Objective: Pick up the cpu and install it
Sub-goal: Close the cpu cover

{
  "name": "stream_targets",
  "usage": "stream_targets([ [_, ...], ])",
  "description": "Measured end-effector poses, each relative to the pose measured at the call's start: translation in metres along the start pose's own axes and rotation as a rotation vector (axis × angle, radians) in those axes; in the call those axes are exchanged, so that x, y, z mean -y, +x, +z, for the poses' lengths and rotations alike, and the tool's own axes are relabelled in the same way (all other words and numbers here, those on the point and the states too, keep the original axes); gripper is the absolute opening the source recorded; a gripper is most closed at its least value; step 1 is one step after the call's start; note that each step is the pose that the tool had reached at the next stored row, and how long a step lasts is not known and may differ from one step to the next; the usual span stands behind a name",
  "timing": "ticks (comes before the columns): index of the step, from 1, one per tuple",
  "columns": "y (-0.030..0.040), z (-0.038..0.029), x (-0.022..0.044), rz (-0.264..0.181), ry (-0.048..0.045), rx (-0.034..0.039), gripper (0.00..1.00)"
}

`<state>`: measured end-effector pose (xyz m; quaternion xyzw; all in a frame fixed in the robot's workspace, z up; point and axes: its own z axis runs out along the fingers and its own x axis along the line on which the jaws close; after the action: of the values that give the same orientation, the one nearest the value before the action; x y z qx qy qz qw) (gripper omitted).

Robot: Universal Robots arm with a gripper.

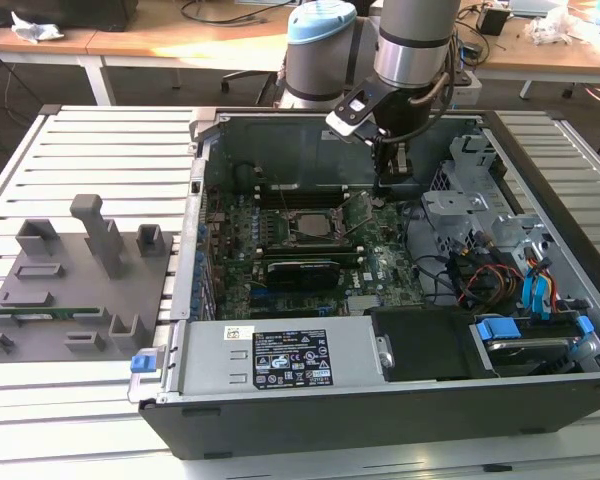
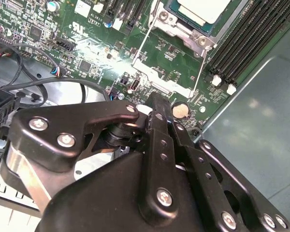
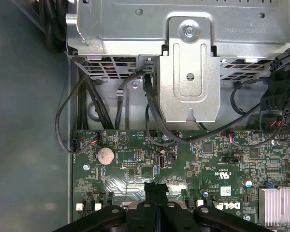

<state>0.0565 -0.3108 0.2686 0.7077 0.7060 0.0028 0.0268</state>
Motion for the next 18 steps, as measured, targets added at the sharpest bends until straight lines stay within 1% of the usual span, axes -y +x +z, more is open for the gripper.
stream_targets([
  [4,0.0000,0.0003,0.0000,0.000,-0.0001,-0.0002,0.11],
  [8,0.0003,0.0069,-0.0004,0.000,0.0009,-0.0001,0.11],
  [14,0.0004,0.0106,-0.0060,0.000,0.0039,-0.0001,0.11],
  [16,0.0005,0.0137,-0.0075,0.000,0.0049,-0.0001,0.11],
  [18,0.0007,0.0182,-0.0079,0.000,0.0059,-0.0001,0.11],
])
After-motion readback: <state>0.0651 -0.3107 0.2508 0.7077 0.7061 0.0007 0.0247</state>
